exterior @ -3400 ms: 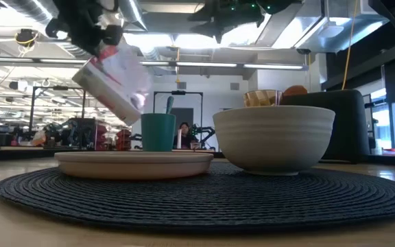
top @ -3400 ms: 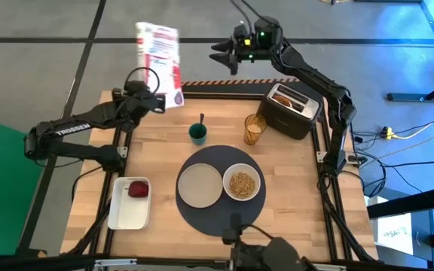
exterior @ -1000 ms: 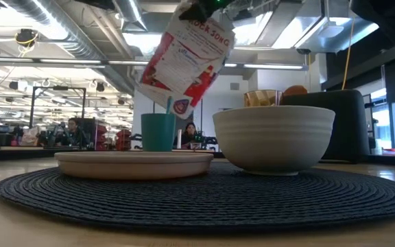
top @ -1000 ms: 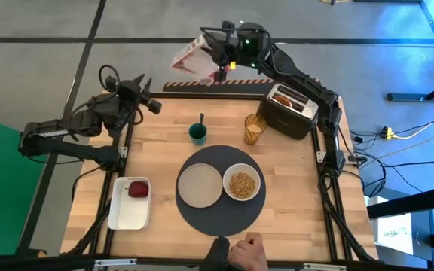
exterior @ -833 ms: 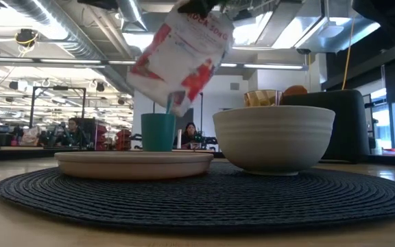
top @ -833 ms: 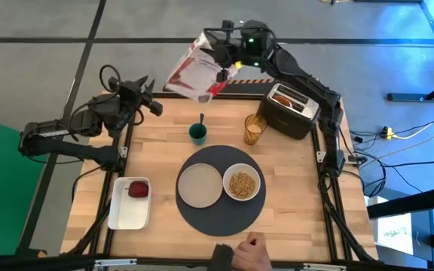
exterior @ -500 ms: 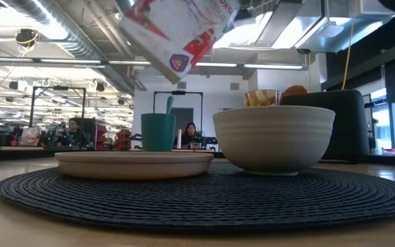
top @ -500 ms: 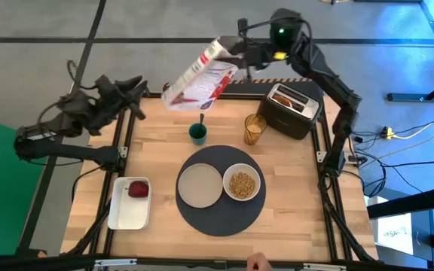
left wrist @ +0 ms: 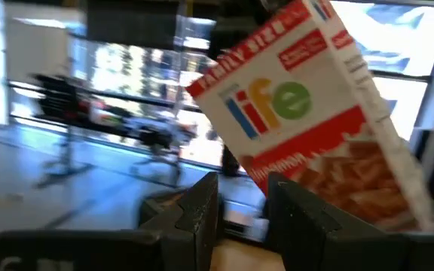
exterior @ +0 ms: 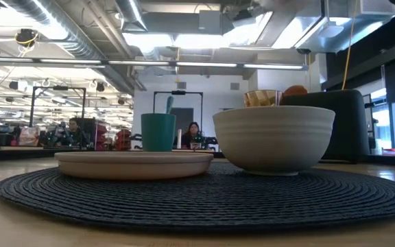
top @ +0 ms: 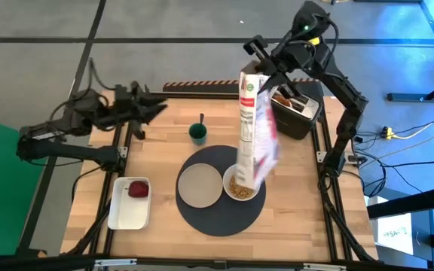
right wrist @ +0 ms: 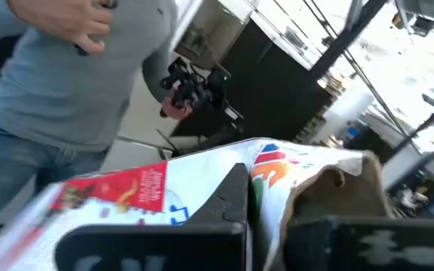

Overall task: Arrange a breakfast setting
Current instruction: Adjust the cereal box

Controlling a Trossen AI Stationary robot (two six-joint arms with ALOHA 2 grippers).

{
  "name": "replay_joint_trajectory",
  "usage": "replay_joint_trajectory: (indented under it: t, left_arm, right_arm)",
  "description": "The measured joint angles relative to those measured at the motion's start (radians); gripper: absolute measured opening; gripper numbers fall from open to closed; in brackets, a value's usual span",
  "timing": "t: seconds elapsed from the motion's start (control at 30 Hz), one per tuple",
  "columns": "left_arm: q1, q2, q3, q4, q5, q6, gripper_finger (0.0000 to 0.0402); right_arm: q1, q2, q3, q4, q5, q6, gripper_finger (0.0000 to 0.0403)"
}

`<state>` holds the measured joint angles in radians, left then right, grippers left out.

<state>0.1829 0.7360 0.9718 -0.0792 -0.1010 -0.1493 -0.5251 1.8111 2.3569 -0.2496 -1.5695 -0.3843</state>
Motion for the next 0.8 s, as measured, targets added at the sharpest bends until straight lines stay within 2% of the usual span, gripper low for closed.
replay_joint_trajectory:
  t: [0.2,0.37,0.5,0.63,0.8]
  left_arm:
    - [0.0,0.135,0.0,0.115,0.178,-0.086,0.011]
    - [0.0,0.249,0.0,0.254,0.272,-0.138,0.011]
    - [0.0,0.33,0.0,0.349,0.386,-0.213,0.0121]
    - [-0.003,0.412,0.0,0.413,0.444,-0.322,0.0165]
    - [-0.029,0.51,0.0,0.458,0.478,-0.399,0.025]
  right_arm:
    - [0.094,0.001,0.0,0.073,0.0,0.095,0.0]
    - [0.191,0.003,-0.001,0.072,0.0,0.152,0.0]
    - [0.27,0.003,-0.001,0.089,-0.004,0.222,0.0]
    - [0.348,0.003,-0.001,0.164,-0.006,0.333,0.0]
    - [0.429,-0.001,-0.001,0.252,-0.013,0.47,0.0]
